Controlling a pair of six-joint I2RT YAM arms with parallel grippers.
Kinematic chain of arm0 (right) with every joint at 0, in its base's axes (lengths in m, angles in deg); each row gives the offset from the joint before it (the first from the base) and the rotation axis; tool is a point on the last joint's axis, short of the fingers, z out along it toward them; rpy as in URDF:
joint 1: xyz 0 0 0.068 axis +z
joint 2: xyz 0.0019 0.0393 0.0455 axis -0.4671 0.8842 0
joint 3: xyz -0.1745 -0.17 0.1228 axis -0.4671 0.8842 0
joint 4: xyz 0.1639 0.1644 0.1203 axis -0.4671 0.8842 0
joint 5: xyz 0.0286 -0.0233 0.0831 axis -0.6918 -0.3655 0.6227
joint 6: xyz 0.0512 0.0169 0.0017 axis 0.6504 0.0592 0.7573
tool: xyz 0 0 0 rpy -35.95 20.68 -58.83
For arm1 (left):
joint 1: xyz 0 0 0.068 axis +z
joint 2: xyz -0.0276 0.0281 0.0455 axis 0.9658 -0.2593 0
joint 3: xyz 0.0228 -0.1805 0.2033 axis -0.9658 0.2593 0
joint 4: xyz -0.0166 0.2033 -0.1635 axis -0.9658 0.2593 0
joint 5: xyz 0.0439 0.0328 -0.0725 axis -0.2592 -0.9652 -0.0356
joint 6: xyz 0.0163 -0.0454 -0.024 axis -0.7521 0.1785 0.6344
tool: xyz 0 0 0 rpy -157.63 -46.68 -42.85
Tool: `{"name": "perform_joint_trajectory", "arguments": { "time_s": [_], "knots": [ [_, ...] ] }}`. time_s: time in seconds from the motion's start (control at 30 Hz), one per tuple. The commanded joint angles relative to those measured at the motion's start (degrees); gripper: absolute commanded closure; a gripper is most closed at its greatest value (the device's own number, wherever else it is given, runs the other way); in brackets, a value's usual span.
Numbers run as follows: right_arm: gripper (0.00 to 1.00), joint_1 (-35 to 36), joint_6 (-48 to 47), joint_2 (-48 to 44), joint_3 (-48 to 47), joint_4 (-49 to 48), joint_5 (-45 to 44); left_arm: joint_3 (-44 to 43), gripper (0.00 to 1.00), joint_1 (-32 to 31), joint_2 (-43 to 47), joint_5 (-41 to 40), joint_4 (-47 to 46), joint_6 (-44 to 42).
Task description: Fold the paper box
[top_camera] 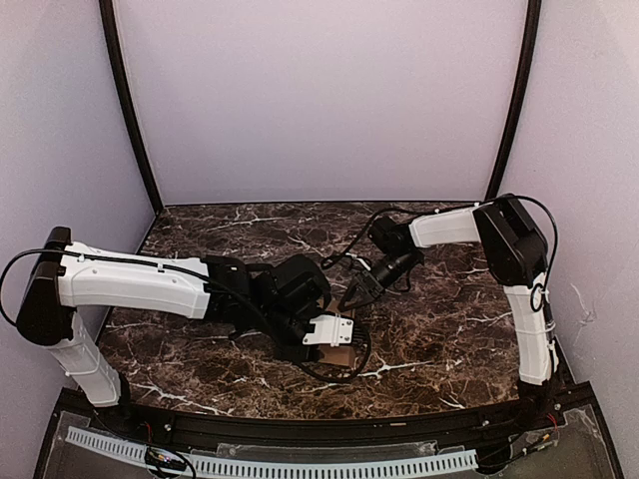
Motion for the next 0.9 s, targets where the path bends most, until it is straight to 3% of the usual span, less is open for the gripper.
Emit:
{"name": "perform_joint_trajectory", "arguments": {
  "time_s": [0.0,0.43,0.57,0.63,0.7,0.77,0.87],
  "knots": [
    [0.44,-1.19,-0.30,3.60,-0.95,2.67,0.29,-1.15,0.52,-0.92,-1.00,2.36,3.53,-0.61],
    [0.45,-1.66,0.01,3.96,-0.77,3.14,1.53,8.22,0.49,-9.20,-1.23,-13.56,-11.19,-8.48],
    [0.45,-1.71,0.18,4.42,-0.58,3.29,2.43,12.15,0.51,-12.16,-2.91,-24.72,-21.54,-13.62],
    [0.45,-1.70,0.29,4.73,-0.50,3.33,2.89,14.18,0.56,-13.39,-4.09,-34.29,-29.56,-17.21],
    [0.44,-1.73,0.42,5.22,-0.53,3.76,4.02,16.81,0.61,-13.93,-4.38,-37.89,-36.44,-21.01],
    [0.44,-1.75,0.46,5.81,-0.57,4.24,5.85,18.06,0.79,-14.07,-4.43,-39.18,-40.15,-24.02],
    [0.44,-1.86,0.58,7.08,-0.57,5.36,8.41,18.42,0.96,-14.06,-4.63,-40.42,-43.39,-26.72]
  ]
}}
